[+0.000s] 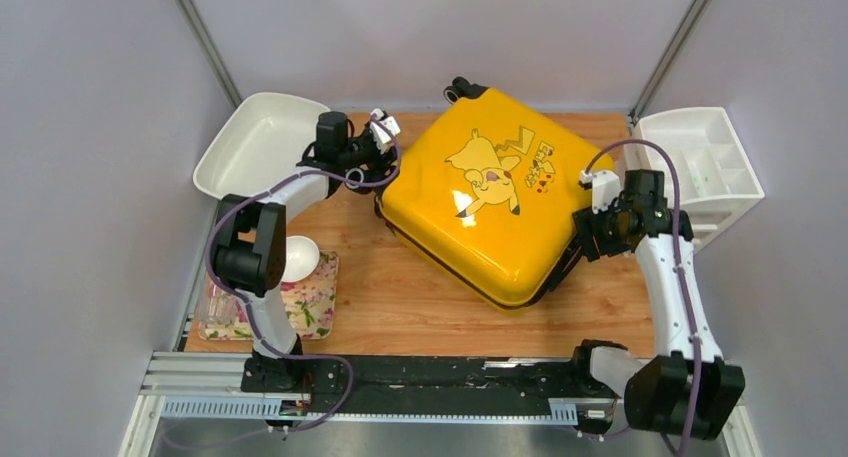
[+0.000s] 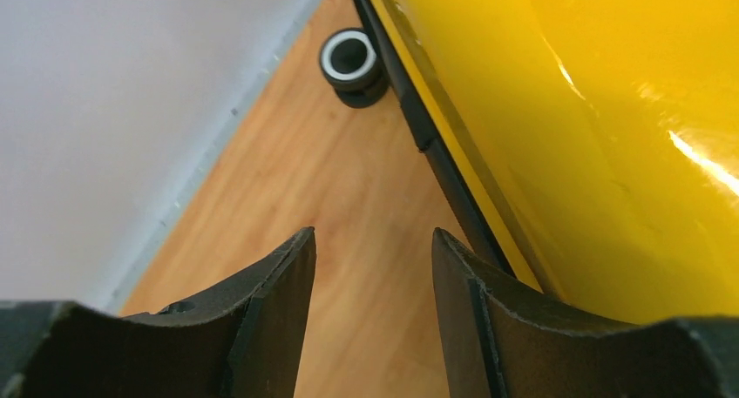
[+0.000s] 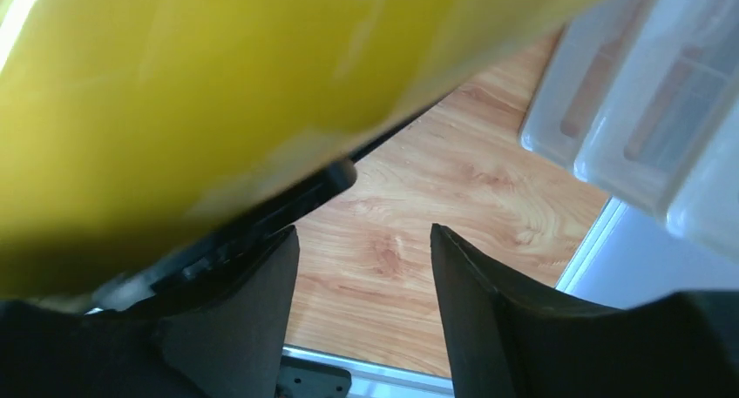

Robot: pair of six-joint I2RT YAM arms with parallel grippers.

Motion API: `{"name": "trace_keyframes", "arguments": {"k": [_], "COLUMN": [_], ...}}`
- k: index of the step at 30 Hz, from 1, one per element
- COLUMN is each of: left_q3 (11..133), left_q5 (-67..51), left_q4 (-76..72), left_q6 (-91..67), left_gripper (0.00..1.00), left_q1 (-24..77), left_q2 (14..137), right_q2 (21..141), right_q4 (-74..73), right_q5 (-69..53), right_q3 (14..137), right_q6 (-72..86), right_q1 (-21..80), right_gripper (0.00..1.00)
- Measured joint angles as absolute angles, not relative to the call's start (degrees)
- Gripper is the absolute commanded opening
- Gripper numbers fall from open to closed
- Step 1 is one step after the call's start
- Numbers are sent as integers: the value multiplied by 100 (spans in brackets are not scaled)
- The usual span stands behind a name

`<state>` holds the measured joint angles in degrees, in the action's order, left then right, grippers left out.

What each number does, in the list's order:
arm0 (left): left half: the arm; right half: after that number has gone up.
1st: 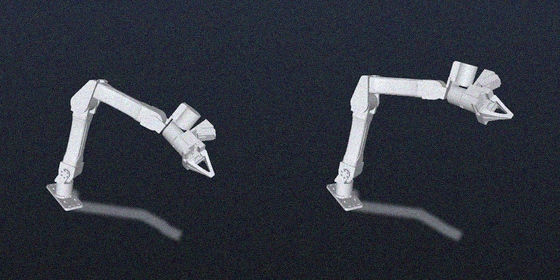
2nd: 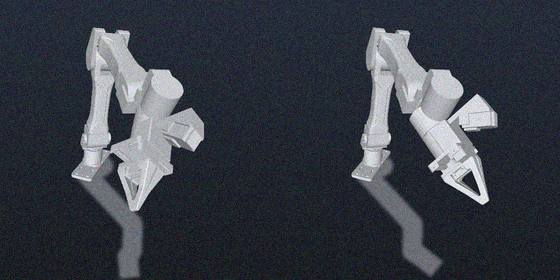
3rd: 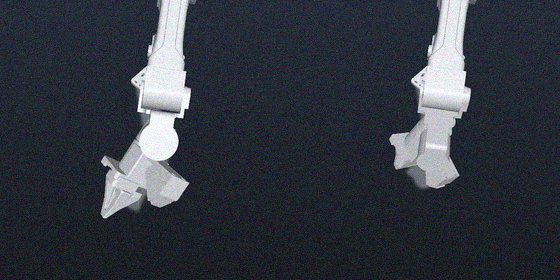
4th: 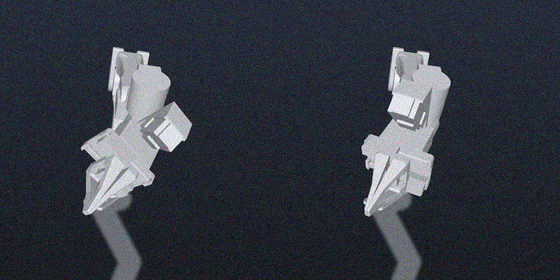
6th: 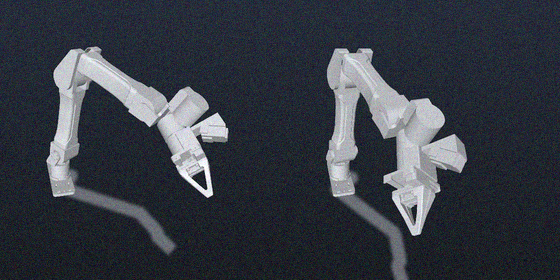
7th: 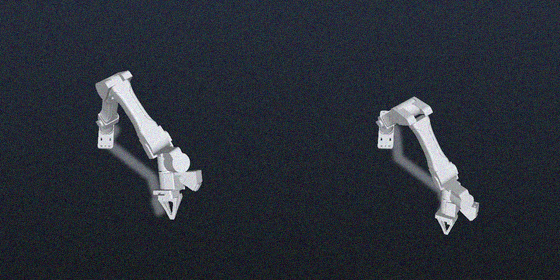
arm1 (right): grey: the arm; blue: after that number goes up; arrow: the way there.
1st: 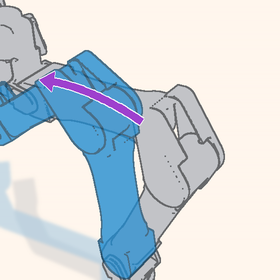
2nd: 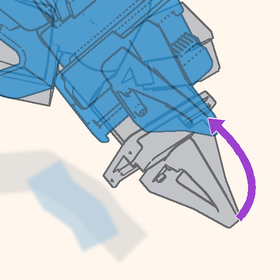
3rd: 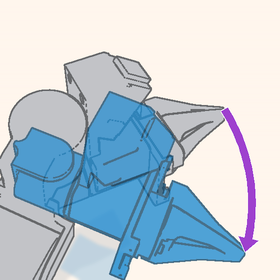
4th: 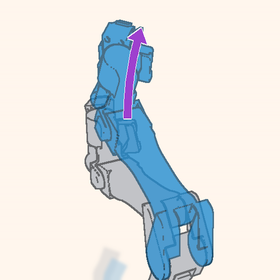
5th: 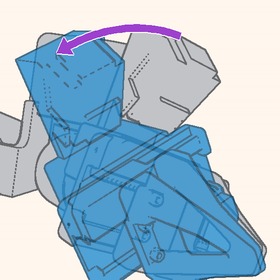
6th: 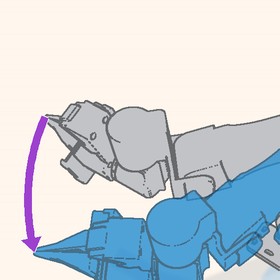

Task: Open, take out, and arrange the luggage

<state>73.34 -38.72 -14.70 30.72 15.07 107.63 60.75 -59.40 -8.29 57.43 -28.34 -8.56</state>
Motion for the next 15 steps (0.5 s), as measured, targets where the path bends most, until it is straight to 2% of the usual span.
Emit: {"name": "trace_keyframes", "arguments": {"k": [3, 8, 15], "left_q3": [6952, 6539, 6259], "left_q5": [-3813, -3597, -2982], "left_q4": [-1100, -556, -19], "left_q6": [2904, 2477, 1343], "left_gripper": [60, 67, 74], "left_q1": [1457, 1337, 1317], "left_q2": [10361, 9861, 9299], "right_q2": [6755, 7968, 10639], "right_q4": [-5800, -5454, -4556], "right_q5": [-880, -703, -578], "right_q3": [6018, 7052, 10261], "right_q6": [-2869, -2875, -2663], "right_q1": [-685, -690, -517], "right_gripper": [59, 57, 58]}}
